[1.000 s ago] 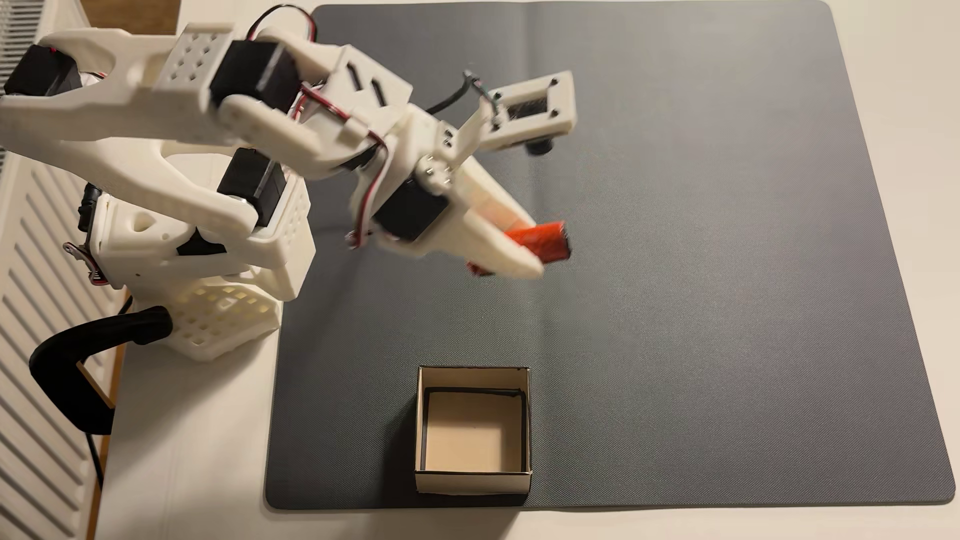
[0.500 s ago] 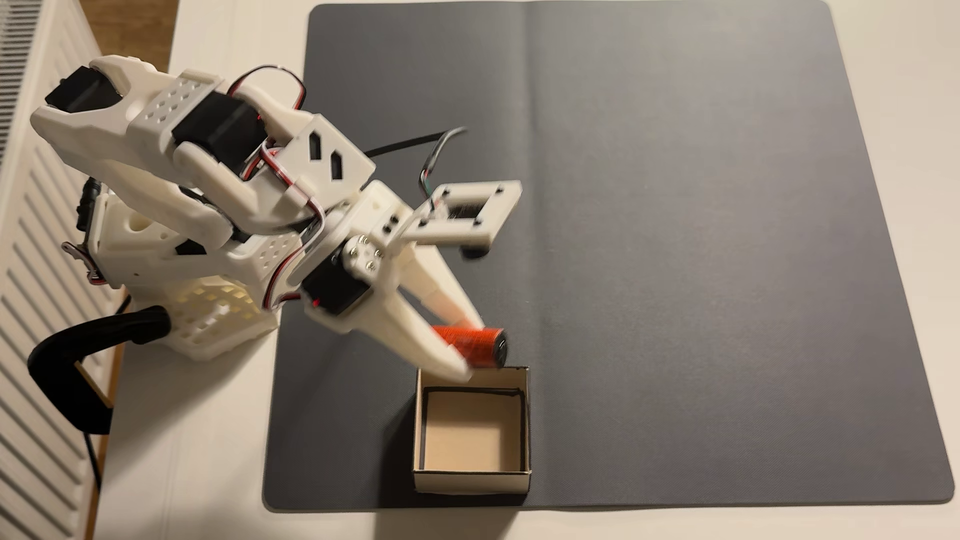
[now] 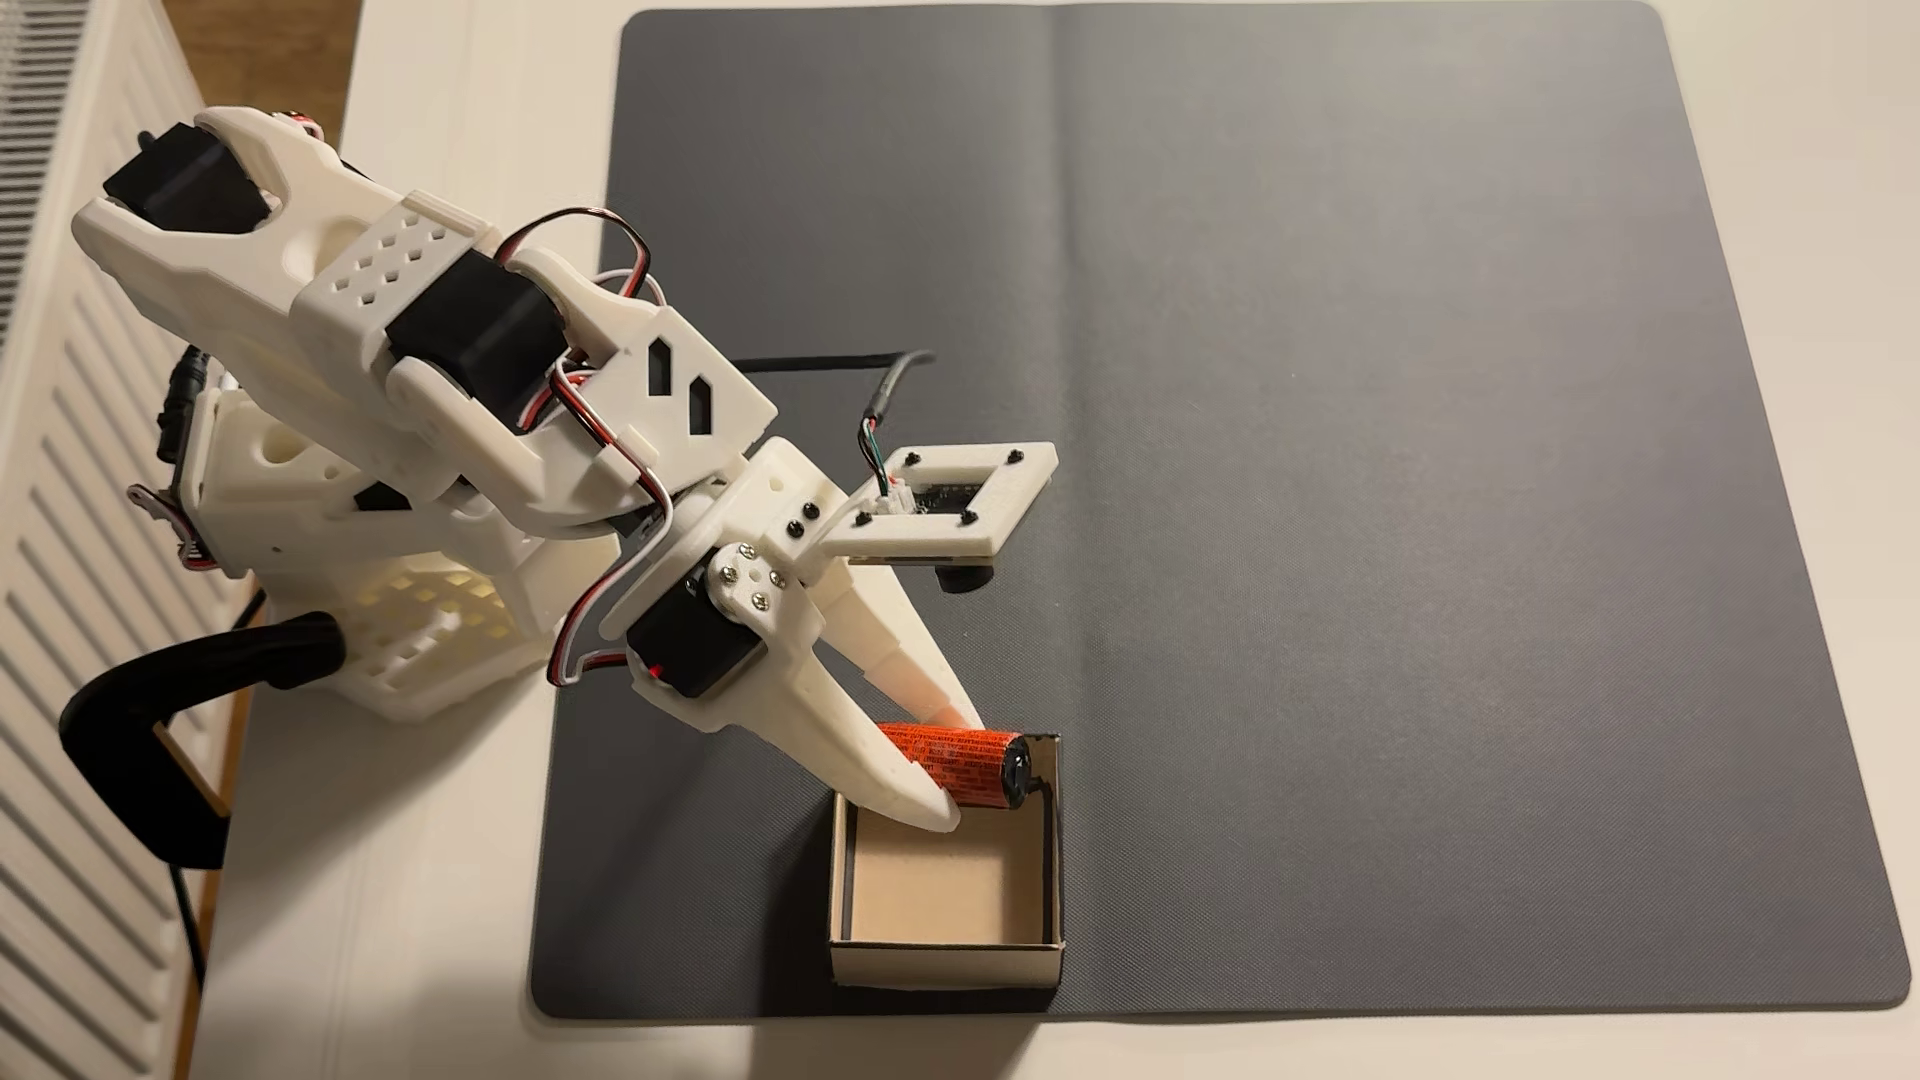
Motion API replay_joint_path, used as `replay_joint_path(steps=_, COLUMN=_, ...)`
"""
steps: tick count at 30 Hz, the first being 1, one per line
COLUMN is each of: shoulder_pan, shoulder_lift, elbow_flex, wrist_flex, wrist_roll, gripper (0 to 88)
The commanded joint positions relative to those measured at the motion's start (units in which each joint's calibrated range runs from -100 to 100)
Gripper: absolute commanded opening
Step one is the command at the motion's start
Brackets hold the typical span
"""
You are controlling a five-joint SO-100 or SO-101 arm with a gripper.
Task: Pick the red object and place it in the box
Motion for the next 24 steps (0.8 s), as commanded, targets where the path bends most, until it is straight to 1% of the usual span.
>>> replay_joint_path(steps=1, shoulder_pan=0.07, shoulder_lift=-0.53, elbow_flex=0.73, wrist_flex=-0.85, wrist_roll=0.03, gripper=3.8)
replay_joint_path(steps=8, shoulder_pan=-1.11, shoulder_lift=-0.44, elbow_flex=0.73, wrist_flex=-0.76, wrist_roll=-0.34, gripper=13.8)
replay_joint_path(steps=15, shoulder_pan=-2.0, shoulder_lift=-0.44, elbow_flex=0.55, wrist_flex=-0.76, wrist_roll=-0.54, gripper=17.6)
replay_joint_path(steps=19, shoulder_pan=-4.68, shoulder_lift=-0.53, elbow_flex=-0.18, wrist_flex=-1.37, wrist_roll=-4.04, gripper=16.8)
replay_joint_path(steps=24, shoulder_pan=-12.18, shoulder_lift=-0.53, elbow_flex=-4.44, wrist_flex=-0.58, wrist_roll=-10.29, gripper=16.8)
